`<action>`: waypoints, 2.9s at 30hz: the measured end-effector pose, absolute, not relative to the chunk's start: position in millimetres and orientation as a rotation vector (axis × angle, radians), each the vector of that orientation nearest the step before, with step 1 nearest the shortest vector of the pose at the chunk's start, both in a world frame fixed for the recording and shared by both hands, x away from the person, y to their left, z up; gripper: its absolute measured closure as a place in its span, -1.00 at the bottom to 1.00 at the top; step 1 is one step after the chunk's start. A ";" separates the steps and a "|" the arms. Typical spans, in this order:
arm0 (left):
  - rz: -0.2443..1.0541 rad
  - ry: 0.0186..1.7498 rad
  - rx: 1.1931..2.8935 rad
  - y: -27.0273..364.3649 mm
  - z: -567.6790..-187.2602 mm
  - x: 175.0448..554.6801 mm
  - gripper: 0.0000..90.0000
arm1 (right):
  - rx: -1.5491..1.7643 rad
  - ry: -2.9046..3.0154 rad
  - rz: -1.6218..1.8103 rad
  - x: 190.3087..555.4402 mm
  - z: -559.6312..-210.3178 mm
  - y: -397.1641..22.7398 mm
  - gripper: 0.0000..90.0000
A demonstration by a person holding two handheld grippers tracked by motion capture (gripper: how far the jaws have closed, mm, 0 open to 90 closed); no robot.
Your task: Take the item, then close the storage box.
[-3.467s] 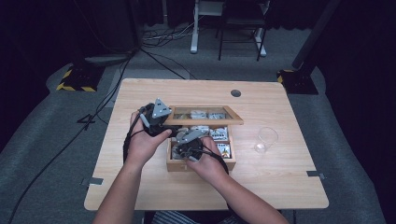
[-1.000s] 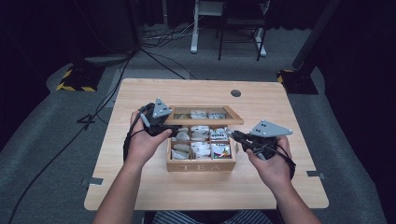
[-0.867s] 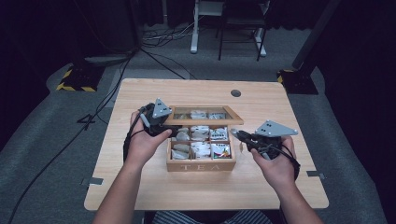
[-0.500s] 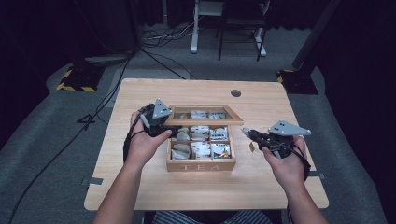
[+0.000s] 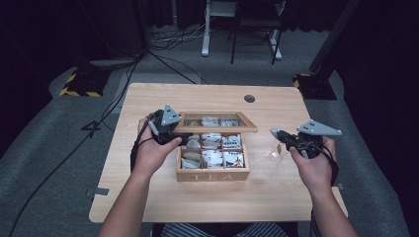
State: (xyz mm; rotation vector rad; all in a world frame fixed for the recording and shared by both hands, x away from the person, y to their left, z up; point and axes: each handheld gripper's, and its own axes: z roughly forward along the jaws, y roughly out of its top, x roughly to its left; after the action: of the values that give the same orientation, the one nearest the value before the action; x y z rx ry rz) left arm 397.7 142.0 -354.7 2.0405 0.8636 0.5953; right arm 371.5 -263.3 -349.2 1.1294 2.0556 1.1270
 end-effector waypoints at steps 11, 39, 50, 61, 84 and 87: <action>0.591 0.865 2.036 142.0 -355.0 397.8 -0.23 | 1.188 1.983 1.136 392.9 -353.3 -281.0 0.93; 0.593 0.863 2.035 142.0 -355.7 397.7 -0.24 | 1.322 1.943 1.201 397.1 -408.1 -302.3 0.93; 0.595 0.863 2.036 141.8 -355.8 397.5 -0.24 | 1.338 1.928 1.221 394.0 -418.2 -304.9 0.93; 0.599 0.856 2.038 142.1 -356.5 397.1 -0.24 | 1.333 1.897 1.191 391.5 -407.3 -309.3 0.18; 0.603 0.860 2.040 141.9 -356.6 396.7 -0.25 | 1.362 1.964 0.986 410.1 -406.5 -354.7 -0.06; 0.610 0.865 2.040 141.7 -357.2 395.9 -0.26 | 1.364 1.972 0.974 411.6 -411.6 -358.7 -0.07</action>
State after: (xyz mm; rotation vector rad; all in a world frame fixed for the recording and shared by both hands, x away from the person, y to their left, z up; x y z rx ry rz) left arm 395.9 141.7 -357.2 2.0398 0.8651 0.6104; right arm 411.6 -358.7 -411.6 1.3645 1.9723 0.9741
